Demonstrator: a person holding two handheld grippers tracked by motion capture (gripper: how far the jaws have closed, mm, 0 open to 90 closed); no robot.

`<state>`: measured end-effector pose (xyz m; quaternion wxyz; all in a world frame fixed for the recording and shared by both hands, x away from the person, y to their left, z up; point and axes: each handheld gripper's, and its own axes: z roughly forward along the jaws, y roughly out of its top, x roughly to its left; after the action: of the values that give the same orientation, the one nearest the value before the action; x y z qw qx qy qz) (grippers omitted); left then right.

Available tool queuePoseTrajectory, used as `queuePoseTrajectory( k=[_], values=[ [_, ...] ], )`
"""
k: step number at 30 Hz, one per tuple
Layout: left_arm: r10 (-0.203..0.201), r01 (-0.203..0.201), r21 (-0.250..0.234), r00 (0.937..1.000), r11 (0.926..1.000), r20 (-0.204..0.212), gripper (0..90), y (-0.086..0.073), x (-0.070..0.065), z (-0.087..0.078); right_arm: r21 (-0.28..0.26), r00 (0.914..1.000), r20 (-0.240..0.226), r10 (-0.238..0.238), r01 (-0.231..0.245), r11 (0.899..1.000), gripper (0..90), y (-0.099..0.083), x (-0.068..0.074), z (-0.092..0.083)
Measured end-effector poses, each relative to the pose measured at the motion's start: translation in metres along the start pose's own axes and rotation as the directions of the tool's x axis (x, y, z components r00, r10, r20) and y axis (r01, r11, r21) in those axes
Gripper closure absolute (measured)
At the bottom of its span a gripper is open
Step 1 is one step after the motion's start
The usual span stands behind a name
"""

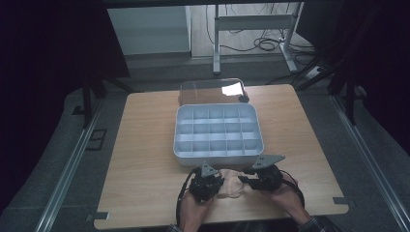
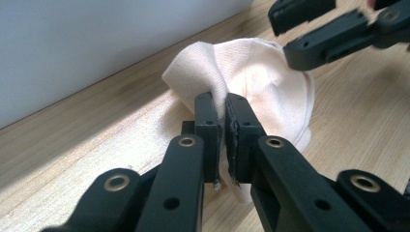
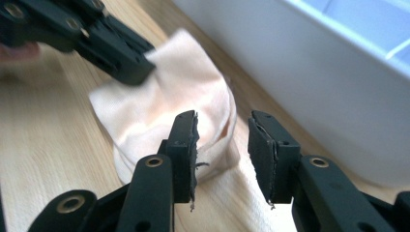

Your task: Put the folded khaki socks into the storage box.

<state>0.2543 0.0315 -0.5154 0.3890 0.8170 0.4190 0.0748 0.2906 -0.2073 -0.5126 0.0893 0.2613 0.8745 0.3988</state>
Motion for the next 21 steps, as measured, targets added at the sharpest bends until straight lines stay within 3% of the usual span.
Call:
queuePoseTrajectory(
  k=[7,12,21],
  values=[
    [0.001,-0.001,-0.001,1.0,1.0,0.002,85.0,0.0,0.0,0.0,0.043,0.9994,-0.032,0.017,-0.016,0.999,73.5,-0.009,0.0,0.012],
    [-0.001,0.001,-0.016,0.9999,0.9999,0.016,84.9,0.003,-0.001,-0.003,0.046,0.9996,-0.023,0.019,-0.018,0.999,75.5,-0.008,0.003,0.015],
    [-0.015,0.018,-0.034,0.9939,0.9992,0.109,81.8,0.013,-0.008,0.002,0.048,0.9998,-0.019,0.007,-0.006,0.999,74.7,-0.003,0.008,0.022]
  ],
)
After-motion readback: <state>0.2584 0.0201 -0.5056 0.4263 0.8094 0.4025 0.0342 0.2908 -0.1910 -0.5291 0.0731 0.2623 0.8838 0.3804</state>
